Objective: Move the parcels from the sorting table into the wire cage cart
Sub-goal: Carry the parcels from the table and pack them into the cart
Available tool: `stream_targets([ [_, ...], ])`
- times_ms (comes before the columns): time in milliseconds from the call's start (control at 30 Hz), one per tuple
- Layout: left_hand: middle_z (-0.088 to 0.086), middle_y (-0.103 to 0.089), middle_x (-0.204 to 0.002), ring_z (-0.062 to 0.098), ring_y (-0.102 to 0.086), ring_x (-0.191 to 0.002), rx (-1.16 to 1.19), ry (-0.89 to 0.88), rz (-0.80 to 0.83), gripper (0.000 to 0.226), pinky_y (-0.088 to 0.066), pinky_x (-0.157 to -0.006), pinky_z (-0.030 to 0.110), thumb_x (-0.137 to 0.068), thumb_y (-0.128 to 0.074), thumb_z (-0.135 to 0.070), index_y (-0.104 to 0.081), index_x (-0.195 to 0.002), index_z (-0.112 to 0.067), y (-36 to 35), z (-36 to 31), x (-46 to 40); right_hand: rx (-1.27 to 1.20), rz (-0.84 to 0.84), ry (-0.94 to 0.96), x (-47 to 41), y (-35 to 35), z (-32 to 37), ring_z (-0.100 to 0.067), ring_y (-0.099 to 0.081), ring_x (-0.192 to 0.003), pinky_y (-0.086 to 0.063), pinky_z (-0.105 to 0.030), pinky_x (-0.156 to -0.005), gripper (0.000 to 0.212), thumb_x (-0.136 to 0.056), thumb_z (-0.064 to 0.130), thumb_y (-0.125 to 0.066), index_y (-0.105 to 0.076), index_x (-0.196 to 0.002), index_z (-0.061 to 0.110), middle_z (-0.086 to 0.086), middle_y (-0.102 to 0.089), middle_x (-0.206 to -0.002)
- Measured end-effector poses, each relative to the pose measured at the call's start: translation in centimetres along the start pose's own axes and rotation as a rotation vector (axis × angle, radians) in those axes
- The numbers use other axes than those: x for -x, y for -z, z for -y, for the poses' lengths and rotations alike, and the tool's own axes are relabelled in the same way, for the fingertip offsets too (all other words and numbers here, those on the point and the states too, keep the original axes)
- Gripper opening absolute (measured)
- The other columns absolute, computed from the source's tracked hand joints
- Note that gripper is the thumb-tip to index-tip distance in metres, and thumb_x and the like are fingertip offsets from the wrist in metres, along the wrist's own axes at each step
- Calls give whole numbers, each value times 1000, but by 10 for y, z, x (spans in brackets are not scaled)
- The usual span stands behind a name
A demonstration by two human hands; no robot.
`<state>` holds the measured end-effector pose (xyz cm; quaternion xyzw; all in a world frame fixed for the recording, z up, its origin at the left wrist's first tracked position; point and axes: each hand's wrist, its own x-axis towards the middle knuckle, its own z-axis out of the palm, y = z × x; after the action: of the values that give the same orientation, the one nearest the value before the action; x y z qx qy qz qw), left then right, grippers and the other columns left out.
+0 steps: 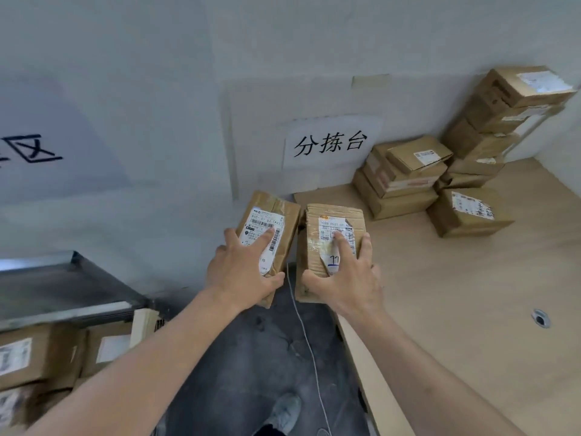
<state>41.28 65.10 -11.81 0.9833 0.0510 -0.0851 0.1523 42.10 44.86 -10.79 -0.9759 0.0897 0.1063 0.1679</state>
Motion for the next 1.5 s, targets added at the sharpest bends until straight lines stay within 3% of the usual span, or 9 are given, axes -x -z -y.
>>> stream_targets([
  [567,15,-30,-137,35,-56,-106,150,344,-21,97,-55,-90,42,-77,-59,-83,-17,-158,-51,-31,172,153,190,212,268,116,-112,115,-50,-27,-146,-38,-59,-112,110,-69,83,-61,-9,-158,46,-3,5,-171],
  [900,12,-28,-135,32,-59,-99,241,717,-98,99,-56,-81,39,-79,-59,-83,-15,-160,-47,-43,209,217,289,349,592,135,-153,173,-48,-29,-144,-39,-58,-112,110,-69,83,-60,-6,-158,46,-2,2,-168],
  [1133,8,-29,-123,30,-58,-92,291,1028,-145,101,-51,-74,37,-78,-54,-87,-12,-161,-48,-63,217,271,358,483,847,161,-190,199,-46,-31,-143,-41,-57,-113,112,-64,92,-48,-5,-158,47,-1,4,-168],
  [1367,11,-26,-139,35,-52,-114,415,1271,-266,99,-53,-91,42,-80,-59,-82,-11,-160,-51,-87,223,334,406,566,1099,206,-222,224,-45,-33,-141,-41,-57,-111,108,-68,88,-53,-13,-158,44,-4,1,-169],
  [1500,10,-22,-144,38,-49,-122,479,1399,-307,99,-52,-94,43,-81,-61,-79,-9,-161,-52,-102,233,370,434,611,1199,242,-245,239,-47,-35,-139,-41,-55,-109,109,-66,85,-57,-18,-158,43,-5,-2,-170],
])
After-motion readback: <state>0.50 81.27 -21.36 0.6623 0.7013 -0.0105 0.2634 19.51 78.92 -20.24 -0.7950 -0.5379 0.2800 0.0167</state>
